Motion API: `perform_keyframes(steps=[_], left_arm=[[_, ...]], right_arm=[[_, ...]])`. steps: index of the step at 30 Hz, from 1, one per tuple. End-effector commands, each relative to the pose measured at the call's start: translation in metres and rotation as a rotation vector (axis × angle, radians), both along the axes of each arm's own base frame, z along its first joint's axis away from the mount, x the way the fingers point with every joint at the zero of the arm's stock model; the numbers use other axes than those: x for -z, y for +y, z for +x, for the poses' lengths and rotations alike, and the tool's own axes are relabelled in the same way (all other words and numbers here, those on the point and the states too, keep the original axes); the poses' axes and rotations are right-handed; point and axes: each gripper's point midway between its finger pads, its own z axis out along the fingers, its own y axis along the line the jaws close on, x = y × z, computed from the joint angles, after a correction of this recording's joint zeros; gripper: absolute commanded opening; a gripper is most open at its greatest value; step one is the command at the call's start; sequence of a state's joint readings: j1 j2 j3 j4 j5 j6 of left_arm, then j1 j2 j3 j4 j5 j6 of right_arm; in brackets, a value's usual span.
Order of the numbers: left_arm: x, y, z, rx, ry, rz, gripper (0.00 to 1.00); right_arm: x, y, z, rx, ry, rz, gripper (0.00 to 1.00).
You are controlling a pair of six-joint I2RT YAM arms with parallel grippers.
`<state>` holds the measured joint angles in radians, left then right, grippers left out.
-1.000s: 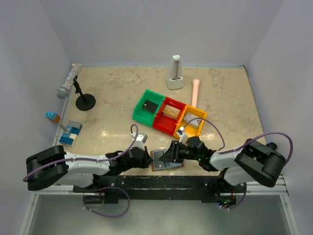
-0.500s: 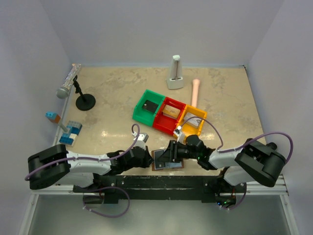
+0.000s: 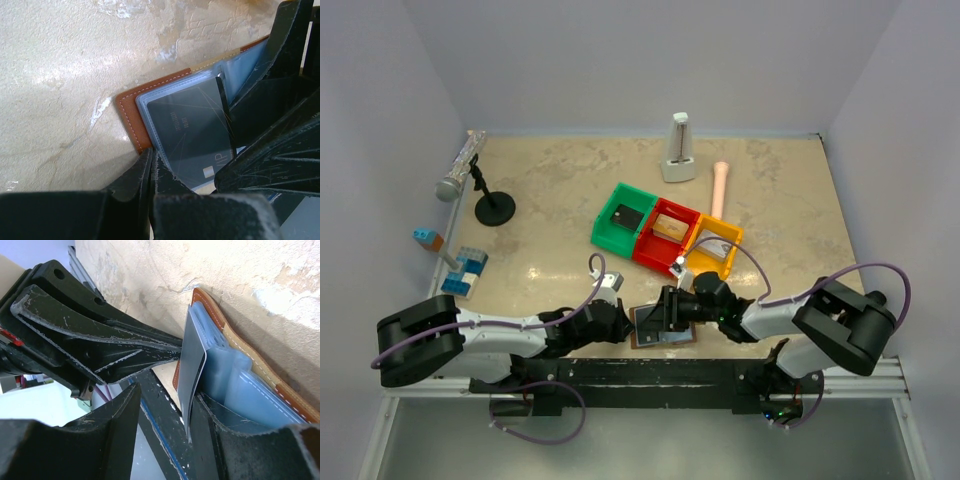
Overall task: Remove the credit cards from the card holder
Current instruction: Remove the credit card from the card holder.
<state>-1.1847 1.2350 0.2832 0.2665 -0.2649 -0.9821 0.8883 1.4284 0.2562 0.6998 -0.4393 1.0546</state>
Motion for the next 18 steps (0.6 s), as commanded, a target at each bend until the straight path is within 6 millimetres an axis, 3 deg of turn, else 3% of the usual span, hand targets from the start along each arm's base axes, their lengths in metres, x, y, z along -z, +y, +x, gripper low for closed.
perform_keyframes(steps=[1, 18], left_arm=[[0.006, 0.001, -0.005, 0.035, 0.008, 0.004, 0.00], [0.020, 0.018, -0.004, -0.057, 0.061, 0.062, 0.00]], right_arm=[[-0.023, 0.014, 0.001, -0.051, -0.051, 0.070, 0.46], [-0.031, -0.002, 0.000, -0.033, -0.102, 0.004, 0.44]])
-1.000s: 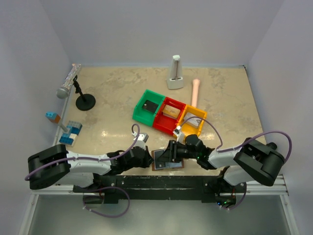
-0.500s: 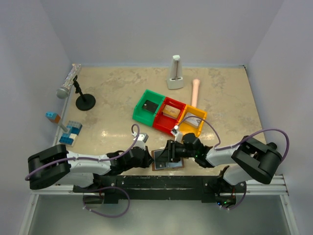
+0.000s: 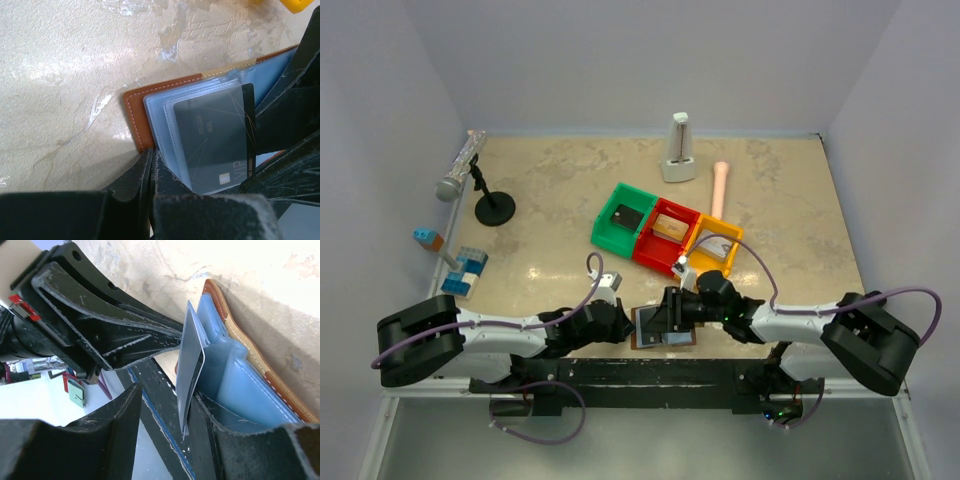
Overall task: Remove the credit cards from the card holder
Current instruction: Remove the credit card from the card holder.
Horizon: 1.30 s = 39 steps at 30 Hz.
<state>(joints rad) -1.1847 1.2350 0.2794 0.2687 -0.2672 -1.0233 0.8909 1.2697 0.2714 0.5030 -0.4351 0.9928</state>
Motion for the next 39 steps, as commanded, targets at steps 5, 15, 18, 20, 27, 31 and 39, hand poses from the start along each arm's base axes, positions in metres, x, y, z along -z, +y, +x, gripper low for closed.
perform_keyframes(steps=[5, 15, 18, 20, 27, 31, 39], left_arm=[[0.022, 0.021, -0.004, -0.037, 0.043, 0.087, 0.00], [0.022, 0.022, -0.005, -0.043, 0.047, 0.085, 0.00], [0.023, 0.023, -0.005, -0.043, 0.048, 0.087, 0.00], [0.022, 0.022, -0.005, -0.044, 0.049, 0.085, 0.00], [0.022, 0.023, -0.005, -0.046, 0.049, 0.085, 0.00], [0.022, 0.023, -0.005, -0.047, 0.048, 0.087, 0.00], [0.021, 0.024, -0.004, -0.048, 0.043, 0.082, 0.00]], right_arm=[[-0.018, 0.005, 0.006, -0.003, -0.067, 0.028, 0.44], [-0.022, 0.000, 0.005, 0.002, -0.085, 0.019, 0.43], [-0.022, -0.002, 0.005, 0.007, -0.089, 0.012, 0.43], [-0.023, -0.003, 0.005, 0.010, -0.094, 0.012, 0.43], [-0.024, -0.006, 0.006, 0.017, -0.106, 0.003, 0.42], [-0.024, -0.007, 0.008, 0.030, -0.111, 0.000, 0.40], [-0.020, -0.013, 0.010, 0.060, -0.104, -0.025, 0.35]])
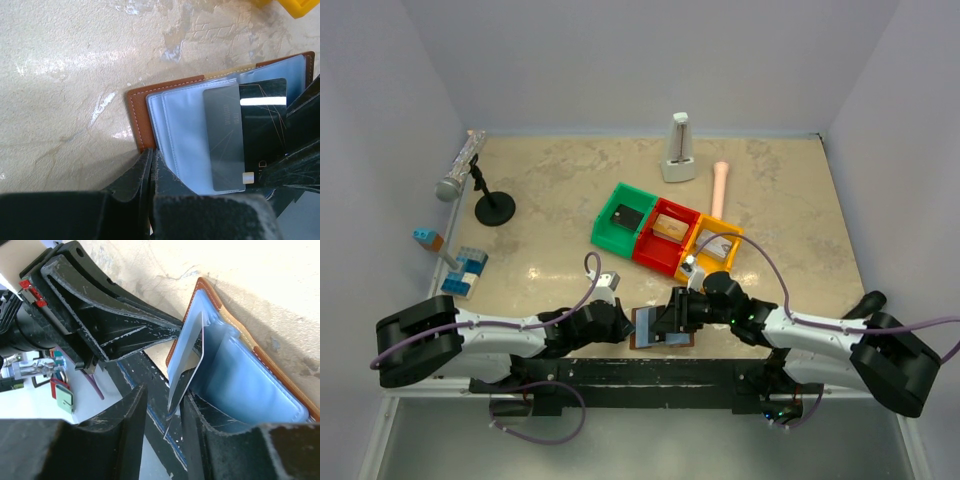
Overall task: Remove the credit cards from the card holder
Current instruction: Remove the credit card from the card holder.
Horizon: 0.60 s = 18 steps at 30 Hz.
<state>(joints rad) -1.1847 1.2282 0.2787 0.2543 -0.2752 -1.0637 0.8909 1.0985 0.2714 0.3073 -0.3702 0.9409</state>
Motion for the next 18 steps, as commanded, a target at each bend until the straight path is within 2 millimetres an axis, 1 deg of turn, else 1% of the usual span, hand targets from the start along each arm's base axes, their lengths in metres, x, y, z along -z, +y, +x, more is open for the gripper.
perform_keyframes(steps=[1, 13, 15, 17, 18], left_arm=[[0.021, 0.023, -0.004, -0.016, 0.023, 0.094, 0.00], [0.019, 0.024, -0.004, -0.016, 0.016, 0.093, 0.00], [0.016, 0.023, -0.003, -0.011, 0.009, 0.088, 0.00], [0.015, 0.022, -0.003, -0.011, 0.005, 0.085, 0.00], [0.015, 0.023, -0.003, -0.013, 0.005, 0.085, 0.00]], right_arm=[[-0.012, 0.003, 0.010, 0.027, -0.050, 0.024, 0.34], [-0.008, -0.004, 0.015, 0.066, -0.040, -0.012, 0.17], [-0.008, -0.005, 0.015, 0.070, -0.039, -0.016, 0.11], [-0.007, -0.008, 0.016, 0.079, -0.035, -0.028, 0.02], [-0.007, -0.009, 0.017, 0.084, -0.033, -0.035, 0.00]])
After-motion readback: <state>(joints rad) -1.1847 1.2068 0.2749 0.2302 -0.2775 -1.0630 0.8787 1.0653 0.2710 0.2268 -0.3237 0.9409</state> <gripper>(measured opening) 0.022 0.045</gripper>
